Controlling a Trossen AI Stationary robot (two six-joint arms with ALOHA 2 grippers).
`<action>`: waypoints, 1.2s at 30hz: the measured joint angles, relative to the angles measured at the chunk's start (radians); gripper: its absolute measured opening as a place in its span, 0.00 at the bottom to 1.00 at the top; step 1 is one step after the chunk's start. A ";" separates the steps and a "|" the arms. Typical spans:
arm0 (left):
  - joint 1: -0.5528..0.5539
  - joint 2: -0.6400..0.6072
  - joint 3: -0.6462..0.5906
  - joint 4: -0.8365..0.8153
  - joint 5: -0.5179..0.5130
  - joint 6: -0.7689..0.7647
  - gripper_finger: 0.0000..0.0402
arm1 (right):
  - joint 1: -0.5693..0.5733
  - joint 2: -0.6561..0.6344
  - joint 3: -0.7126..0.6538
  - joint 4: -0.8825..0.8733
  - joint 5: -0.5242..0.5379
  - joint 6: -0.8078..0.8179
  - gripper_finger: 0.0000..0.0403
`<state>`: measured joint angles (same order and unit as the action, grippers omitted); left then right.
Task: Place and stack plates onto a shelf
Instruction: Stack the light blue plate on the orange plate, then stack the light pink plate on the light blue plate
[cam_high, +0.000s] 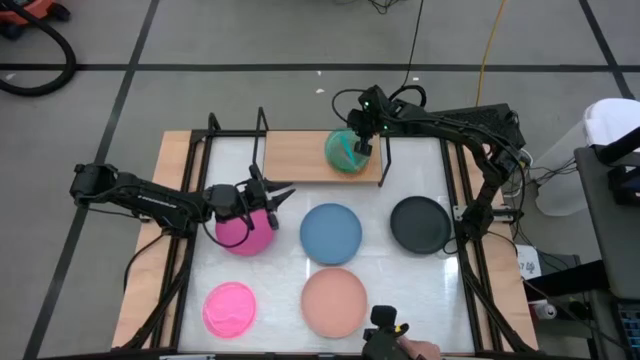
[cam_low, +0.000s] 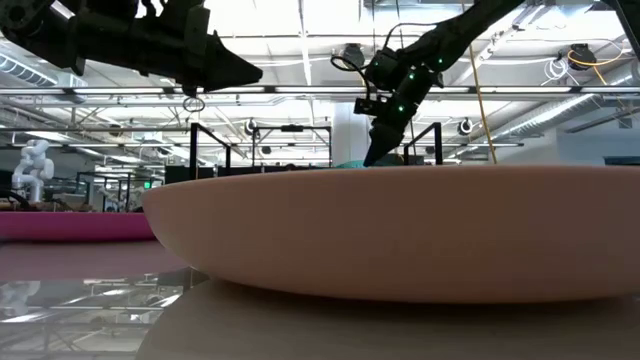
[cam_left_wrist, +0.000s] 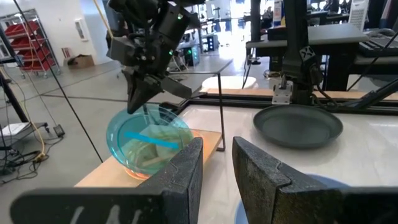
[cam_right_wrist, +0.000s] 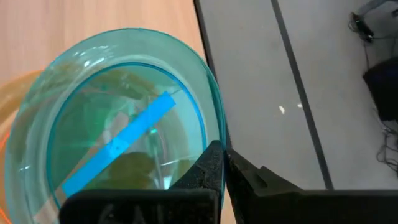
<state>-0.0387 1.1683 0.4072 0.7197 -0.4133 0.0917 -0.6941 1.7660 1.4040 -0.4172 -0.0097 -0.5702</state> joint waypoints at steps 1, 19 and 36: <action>0.000 0.000 0.000 -0.002 0.000 0.000 0.24 | 0.000 0.000 0.000 -0.001 0.007 -0.002 0.00; 0.000 0.000 0.000 -0.015 0.000 -0.022 0.24 | 0.002 0.000 -0.001 0.009 0.065 0.006 0.25; -0.012 0.000 0.000 -0.025 0.000 -0.111 0.24 | 0.349 -0.400 -0.074 0.072 0.003 0.109 0.21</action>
<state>-0.0503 1.1685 0.4072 0.6946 -0.4137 -0.0195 -0.3447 1.3664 1.3304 -0.3456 -0.0063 -0.4616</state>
